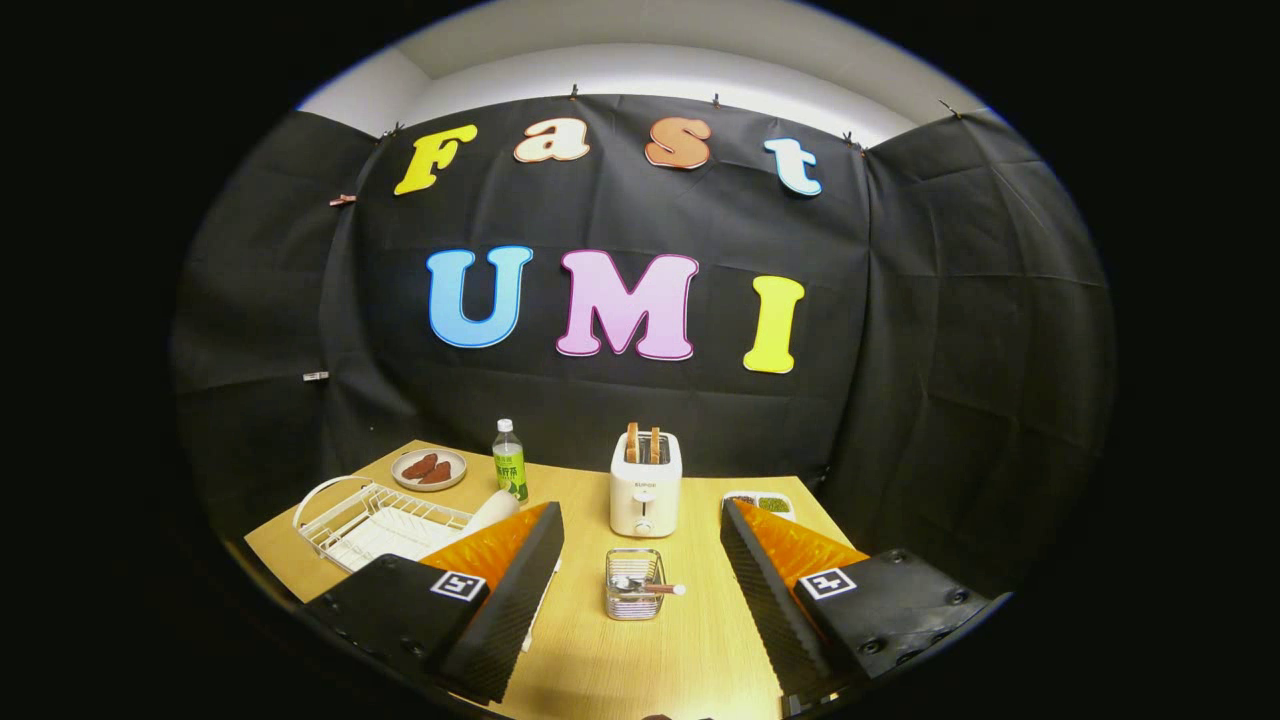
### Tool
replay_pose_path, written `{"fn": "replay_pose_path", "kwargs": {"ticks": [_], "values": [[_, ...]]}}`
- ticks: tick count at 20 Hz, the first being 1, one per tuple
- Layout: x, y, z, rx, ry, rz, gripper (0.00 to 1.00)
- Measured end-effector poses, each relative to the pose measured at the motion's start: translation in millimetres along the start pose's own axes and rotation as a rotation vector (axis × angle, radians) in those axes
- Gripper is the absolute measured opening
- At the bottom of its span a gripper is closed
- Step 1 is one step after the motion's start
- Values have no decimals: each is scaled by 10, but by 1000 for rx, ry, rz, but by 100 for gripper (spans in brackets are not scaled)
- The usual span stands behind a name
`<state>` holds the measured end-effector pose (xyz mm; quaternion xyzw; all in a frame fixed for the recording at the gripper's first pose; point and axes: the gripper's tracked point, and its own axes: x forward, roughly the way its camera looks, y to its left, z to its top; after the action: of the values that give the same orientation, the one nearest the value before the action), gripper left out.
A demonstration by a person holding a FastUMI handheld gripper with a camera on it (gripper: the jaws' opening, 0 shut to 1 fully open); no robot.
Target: Take the plate from the dish rack, then take the spoon from the basket and place it into the plate.
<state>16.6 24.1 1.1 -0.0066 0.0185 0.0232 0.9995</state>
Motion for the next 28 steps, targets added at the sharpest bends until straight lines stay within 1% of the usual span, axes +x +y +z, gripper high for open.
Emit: {"fn": "replay_pose_path", "kwargs": {"ticks": [5,10,15,19,23,25,26,27,28], "values": [[291,224,56,20,65,46,97],[664,596,81,0,152,134,97],[1083,1162,-266,21,336,214,98],[1311,1433,-671,66,491,219,98],[1494,1495,-1066,111,617,164,97],[1526,1546,-1197,135,668,152,91],[1548,1574,-1264,147,690,149,85],[1557,1604,-1334,157,713,148,82],[1564,1634,-1396,168,738,144,73]]}}
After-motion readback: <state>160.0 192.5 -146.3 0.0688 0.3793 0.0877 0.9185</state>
